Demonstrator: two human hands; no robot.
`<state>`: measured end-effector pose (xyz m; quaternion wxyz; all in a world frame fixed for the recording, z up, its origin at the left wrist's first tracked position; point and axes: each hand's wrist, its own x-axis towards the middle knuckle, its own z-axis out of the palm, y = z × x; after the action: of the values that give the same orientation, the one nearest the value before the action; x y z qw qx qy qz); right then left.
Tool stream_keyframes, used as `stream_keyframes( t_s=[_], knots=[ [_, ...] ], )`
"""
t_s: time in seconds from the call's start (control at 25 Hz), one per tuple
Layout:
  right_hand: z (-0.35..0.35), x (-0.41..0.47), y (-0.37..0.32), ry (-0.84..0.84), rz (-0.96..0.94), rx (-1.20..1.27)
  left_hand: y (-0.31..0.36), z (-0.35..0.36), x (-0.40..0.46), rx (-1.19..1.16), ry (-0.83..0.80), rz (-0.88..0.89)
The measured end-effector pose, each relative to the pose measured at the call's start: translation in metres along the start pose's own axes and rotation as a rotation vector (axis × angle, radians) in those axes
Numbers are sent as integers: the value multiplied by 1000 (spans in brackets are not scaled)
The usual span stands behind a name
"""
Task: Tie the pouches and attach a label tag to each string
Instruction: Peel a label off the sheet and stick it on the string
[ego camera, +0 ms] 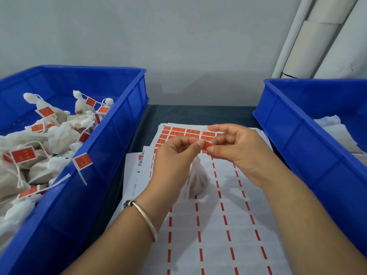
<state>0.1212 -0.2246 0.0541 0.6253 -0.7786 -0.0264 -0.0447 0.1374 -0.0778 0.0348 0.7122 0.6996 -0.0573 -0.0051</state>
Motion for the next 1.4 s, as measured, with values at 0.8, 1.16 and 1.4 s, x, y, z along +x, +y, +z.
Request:
stream_keyframes(
  t_s=[0.8,1.16,1.4],
  knots=[
    [2,-4,-3,181,-176,-112,4,-4,-1,303,-197,96],
    [14,-12,-24,219,-180,-6,29,-14,-8,278,-162,149],
    [25,-31,-39,261,-227,-82,57,-21,-21,424,-186,97]
  ],
)
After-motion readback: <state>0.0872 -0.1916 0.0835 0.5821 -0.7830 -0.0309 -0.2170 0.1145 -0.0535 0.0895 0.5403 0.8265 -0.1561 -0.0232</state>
